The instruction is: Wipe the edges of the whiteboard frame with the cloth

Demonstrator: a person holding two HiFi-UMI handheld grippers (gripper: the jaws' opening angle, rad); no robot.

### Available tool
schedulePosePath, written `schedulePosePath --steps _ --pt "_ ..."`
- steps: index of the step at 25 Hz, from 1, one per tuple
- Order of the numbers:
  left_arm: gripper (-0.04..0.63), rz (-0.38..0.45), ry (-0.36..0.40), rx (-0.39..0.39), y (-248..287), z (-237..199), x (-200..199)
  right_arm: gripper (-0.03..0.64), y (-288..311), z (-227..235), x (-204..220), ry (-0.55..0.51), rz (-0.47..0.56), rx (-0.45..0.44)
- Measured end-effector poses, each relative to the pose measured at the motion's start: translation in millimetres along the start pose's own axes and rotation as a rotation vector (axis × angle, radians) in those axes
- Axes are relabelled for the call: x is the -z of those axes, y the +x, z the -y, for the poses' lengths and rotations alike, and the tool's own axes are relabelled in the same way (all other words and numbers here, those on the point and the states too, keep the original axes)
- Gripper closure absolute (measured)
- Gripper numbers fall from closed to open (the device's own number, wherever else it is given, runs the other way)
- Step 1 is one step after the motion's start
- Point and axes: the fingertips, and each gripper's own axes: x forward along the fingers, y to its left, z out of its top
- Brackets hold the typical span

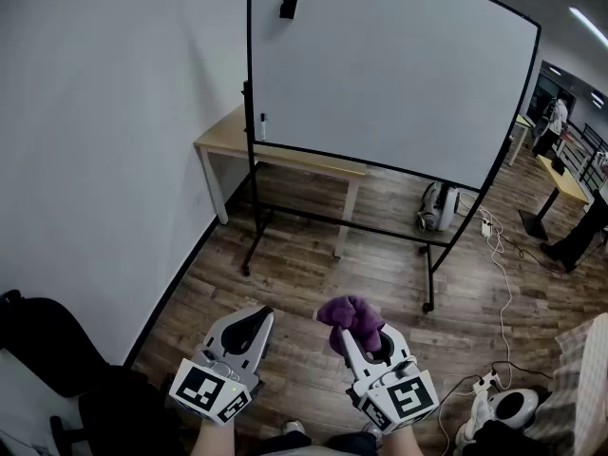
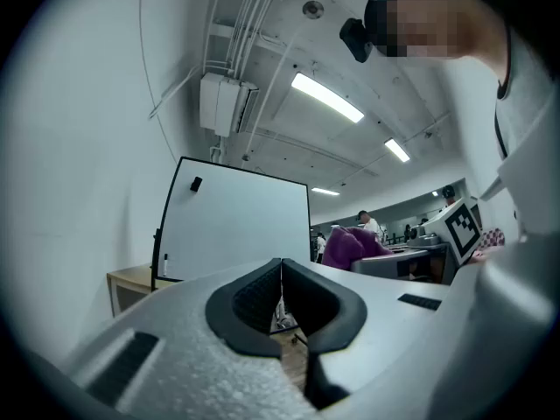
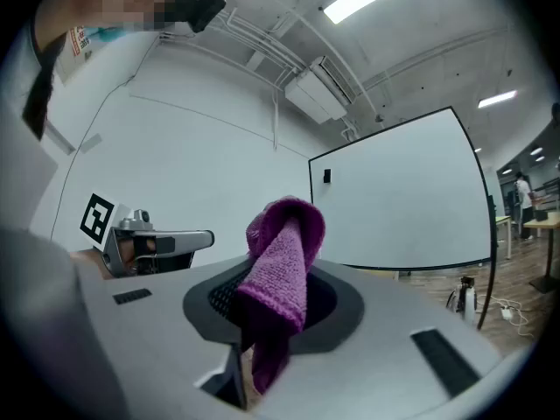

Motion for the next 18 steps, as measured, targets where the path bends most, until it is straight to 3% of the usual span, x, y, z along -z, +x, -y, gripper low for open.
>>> schedulePosePath --steps 18 --pt "0.577 0.015 0.01 -0.012 -4.7 -12.5 -8.7 0.538 3.7 -3.2 -0.3 -0.004 -0.003 0.018"
